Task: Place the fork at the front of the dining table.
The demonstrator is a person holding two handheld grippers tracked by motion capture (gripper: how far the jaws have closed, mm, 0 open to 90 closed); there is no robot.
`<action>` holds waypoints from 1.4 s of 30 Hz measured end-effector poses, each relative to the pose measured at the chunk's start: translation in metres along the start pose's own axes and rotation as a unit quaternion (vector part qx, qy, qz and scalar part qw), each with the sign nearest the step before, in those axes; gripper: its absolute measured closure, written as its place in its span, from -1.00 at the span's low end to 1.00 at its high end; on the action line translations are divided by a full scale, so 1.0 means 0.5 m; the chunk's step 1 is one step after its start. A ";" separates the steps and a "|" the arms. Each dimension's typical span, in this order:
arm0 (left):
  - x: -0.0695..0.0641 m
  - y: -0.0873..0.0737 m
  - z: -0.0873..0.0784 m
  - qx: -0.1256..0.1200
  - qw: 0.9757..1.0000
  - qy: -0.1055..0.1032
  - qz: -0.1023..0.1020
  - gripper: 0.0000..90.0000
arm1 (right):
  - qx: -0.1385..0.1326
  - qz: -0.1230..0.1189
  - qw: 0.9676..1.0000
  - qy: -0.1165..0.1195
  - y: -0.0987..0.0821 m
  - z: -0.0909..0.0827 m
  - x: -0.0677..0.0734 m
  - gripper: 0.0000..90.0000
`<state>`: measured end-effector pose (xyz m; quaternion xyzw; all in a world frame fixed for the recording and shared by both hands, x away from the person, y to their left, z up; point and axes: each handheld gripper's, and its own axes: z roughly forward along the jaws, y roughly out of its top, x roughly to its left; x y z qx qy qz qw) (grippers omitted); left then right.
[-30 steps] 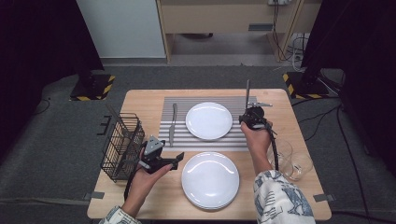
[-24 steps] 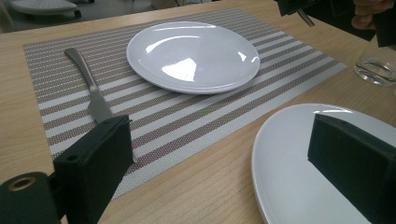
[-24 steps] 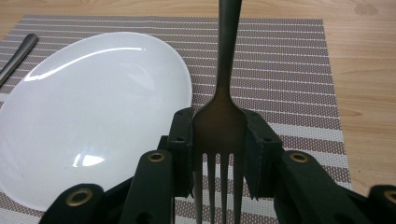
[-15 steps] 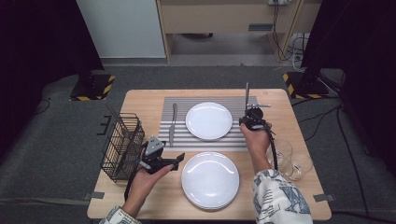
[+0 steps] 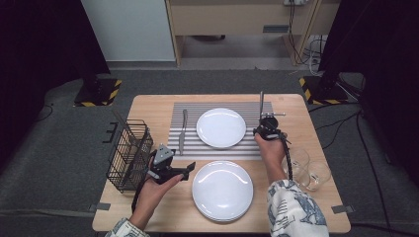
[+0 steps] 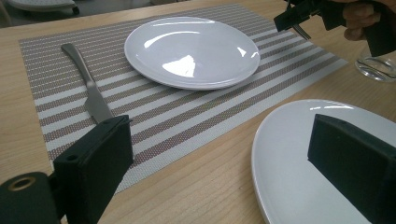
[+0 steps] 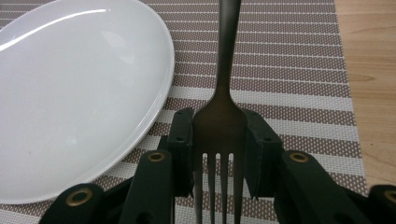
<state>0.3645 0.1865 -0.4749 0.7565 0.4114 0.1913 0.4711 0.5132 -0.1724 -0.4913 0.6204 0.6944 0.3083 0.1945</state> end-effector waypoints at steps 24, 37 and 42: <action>0.001 -0.001 0.000 -0.001 1.000 -0.001 0.000 -0.86 | 0.019 0.003 1.000 -0.002 -0.009 0.018 0.000 0.50; 0.000 -0.001 0.000 0.000 1.000 -0.002 0.000 -0.86 | 0.025 0.004 1.000 -0.004 -0.010 0.023 -0.003 0.50; 0.000 -0.001 0.000 0.000 1.000 -0.003 0.000 -0.86 | 0.028 0.005 1.000 -0.004 -0.011 0.025 -0.003 0.50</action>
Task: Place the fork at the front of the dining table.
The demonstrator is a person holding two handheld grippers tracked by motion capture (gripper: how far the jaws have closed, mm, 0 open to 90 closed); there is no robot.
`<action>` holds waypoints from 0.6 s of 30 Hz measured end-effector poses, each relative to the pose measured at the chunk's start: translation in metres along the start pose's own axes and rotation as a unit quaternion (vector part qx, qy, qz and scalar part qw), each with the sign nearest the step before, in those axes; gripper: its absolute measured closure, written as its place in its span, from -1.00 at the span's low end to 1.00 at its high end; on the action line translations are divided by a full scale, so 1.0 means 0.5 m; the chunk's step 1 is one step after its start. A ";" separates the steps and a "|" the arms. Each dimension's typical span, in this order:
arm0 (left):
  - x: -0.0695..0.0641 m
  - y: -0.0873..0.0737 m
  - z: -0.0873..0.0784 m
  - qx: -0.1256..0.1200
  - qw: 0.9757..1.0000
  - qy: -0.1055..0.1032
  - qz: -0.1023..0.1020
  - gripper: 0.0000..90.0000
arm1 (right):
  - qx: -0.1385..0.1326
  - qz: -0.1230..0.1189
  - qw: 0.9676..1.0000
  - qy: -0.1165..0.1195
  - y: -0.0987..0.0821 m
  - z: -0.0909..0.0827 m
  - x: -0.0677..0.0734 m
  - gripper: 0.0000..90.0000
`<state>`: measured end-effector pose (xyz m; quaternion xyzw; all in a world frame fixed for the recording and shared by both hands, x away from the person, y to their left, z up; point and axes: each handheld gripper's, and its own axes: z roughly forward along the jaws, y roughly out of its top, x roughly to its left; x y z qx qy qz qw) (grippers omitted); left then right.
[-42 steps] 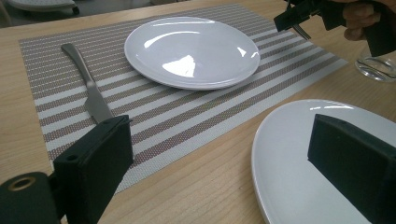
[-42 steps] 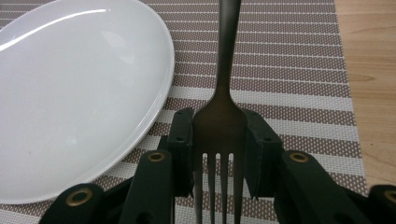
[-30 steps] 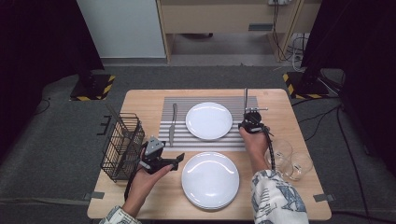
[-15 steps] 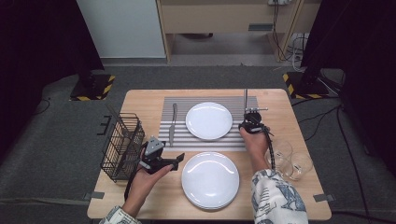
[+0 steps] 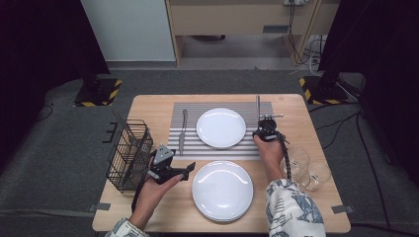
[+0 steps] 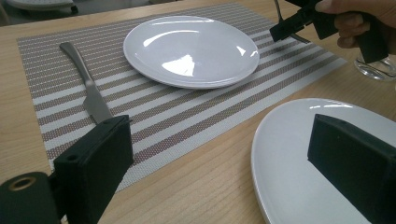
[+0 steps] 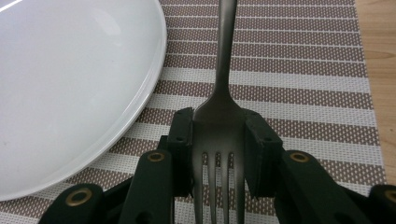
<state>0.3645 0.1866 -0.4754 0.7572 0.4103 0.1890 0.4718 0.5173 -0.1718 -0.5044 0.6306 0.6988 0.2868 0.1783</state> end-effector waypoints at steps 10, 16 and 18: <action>0.000 0.000 -0.001 -0.001 1.000 0.000 0.000 -0.86 | 0.005 0.001 1.000 -0.004 -0.001 0.002 -0.002 0.50; -0.001 0.001 -0.001 -0.002 1.000 0.000 -0.001 -0.86 | 0.002 0.003 1.000 -0.006 0.000 0.002 -0.002 0.50; 0.000 0.001 -0.001 -0.002 1.000 0.000 -0.001 -0.86 | 0.002 0.003 1.000 -0.006 0.000 0.002 -0.002 0.50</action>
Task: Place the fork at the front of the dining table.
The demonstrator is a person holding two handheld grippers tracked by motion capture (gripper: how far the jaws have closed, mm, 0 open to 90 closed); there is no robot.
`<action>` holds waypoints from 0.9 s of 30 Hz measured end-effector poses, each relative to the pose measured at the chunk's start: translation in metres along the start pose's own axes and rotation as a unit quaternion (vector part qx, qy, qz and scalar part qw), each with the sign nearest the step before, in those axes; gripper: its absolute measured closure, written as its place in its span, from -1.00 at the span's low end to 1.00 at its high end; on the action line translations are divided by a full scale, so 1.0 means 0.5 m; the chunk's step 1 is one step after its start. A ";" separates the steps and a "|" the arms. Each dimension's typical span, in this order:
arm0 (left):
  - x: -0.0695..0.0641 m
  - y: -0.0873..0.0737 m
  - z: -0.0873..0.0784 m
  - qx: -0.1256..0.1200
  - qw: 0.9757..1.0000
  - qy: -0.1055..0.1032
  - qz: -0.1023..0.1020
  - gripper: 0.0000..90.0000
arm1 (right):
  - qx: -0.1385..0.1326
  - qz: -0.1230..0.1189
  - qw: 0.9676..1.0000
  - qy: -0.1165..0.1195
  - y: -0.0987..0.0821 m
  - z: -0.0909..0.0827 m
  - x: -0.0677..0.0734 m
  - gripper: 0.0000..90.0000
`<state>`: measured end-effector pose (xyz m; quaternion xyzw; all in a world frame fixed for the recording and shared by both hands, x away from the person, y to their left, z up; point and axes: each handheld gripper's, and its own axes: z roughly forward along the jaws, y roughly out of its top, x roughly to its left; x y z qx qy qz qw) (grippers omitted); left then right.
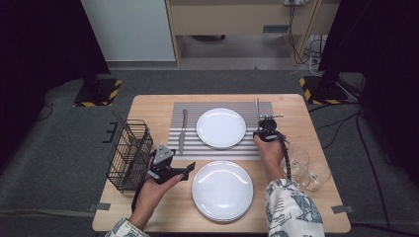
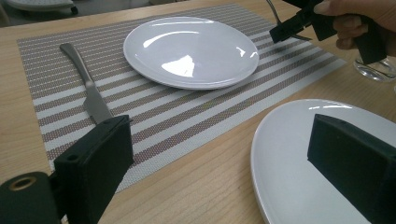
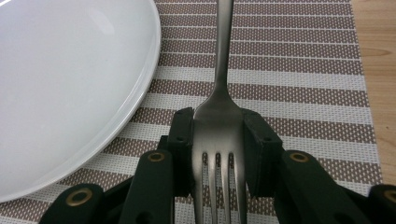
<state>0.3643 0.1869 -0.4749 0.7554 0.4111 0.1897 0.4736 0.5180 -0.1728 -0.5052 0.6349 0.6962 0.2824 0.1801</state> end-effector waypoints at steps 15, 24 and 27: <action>-0.001 0.000 0.000 0.000 1.000 0.000 0.001 -0.86 | 0.006 0.001 1.000 0.000 -0.001 0.004 -0.004 0.50; 0.000 0.000 0.000 0.000 1.000 0.000 0.001 -0.86 | 0.009 0.002 1.000 0.001 -0.003 0.008 -0.002 0.50; 0.000 0.000 0.000 0.000 1.000 0.000 0.001 -0.86 | 0.011 0.003 1.000 0.001 -0.003 0.010 -0.002 0.50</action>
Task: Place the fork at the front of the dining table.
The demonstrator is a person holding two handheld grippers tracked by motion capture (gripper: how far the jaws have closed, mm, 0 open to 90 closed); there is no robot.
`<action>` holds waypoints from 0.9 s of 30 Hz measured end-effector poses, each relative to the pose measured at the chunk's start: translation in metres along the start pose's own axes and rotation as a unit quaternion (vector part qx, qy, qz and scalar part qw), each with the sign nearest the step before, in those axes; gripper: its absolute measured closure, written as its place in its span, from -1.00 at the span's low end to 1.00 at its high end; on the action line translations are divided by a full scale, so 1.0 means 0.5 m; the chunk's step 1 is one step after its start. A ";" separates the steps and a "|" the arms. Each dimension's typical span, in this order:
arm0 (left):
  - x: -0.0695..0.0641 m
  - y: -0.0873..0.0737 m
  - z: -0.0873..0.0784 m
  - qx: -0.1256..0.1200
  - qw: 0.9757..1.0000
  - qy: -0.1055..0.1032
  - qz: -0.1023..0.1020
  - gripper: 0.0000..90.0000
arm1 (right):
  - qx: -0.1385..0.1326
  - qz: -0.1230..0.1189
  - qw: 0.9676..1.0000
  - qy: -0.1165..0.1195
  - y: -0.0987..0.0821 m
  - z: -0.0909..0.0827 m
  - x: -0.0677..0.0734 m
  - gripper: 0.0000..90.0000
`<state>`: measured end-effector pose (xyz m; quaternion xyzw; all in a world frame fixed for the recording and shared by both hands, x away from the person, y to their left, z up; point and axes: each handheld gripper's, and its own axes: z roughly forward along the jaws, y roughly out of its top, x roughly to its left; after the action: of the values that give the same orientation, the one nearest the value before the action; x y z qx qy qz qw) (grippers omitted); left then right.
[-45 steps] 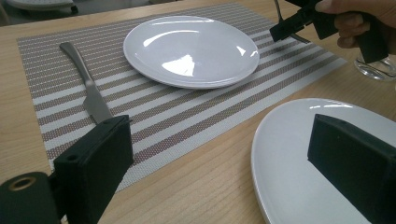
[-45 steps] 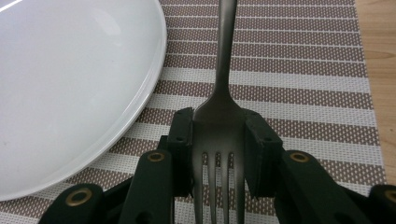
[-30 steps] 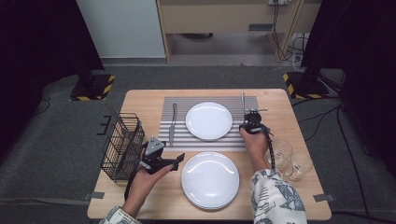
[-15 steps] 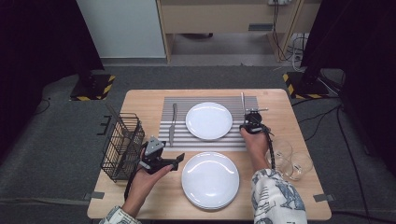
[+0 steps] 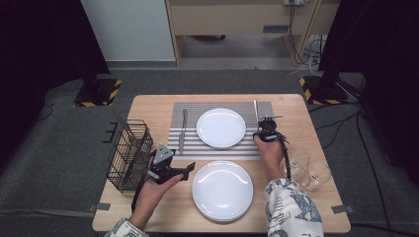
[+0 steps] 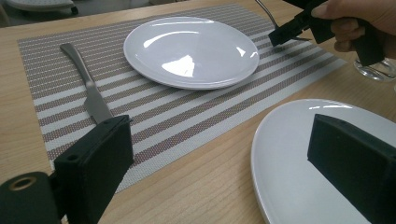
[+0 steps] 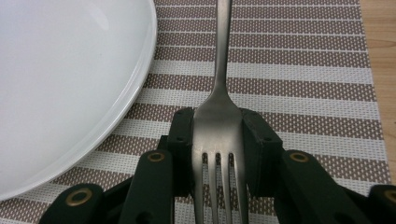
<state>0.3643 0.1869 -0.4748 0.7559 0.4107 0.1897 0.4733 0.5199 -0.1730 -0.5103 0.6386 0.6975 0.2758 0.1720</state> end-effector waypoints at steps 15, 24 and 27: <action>0.001 0.000 -0.001 0.000 1.000 -0.001 0.001 -0.86 | 0.008 0.001 1.000 -0.001 -0.005 0.009 0.005 0.50; 0.001 0.001 -0.001 0.000 1.000 -0.001 0.001 -0.86 | 0.008 0.001 1.000 -0.002 -0.006 0.009 0.005 0.50; 0.000 0.001 -0.001 0.000 1.000 -0.001 0.002 -0.86 | 0.008 0.001 1.000 -0.002 -0.006 0.009 0.005 0.50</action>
<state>0.3640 0.1870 -0.4743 0.7569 0.4087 0.1900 0.4732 0.5197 -0.1697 -0.5154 0.6411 0.6986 0.2696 0.1682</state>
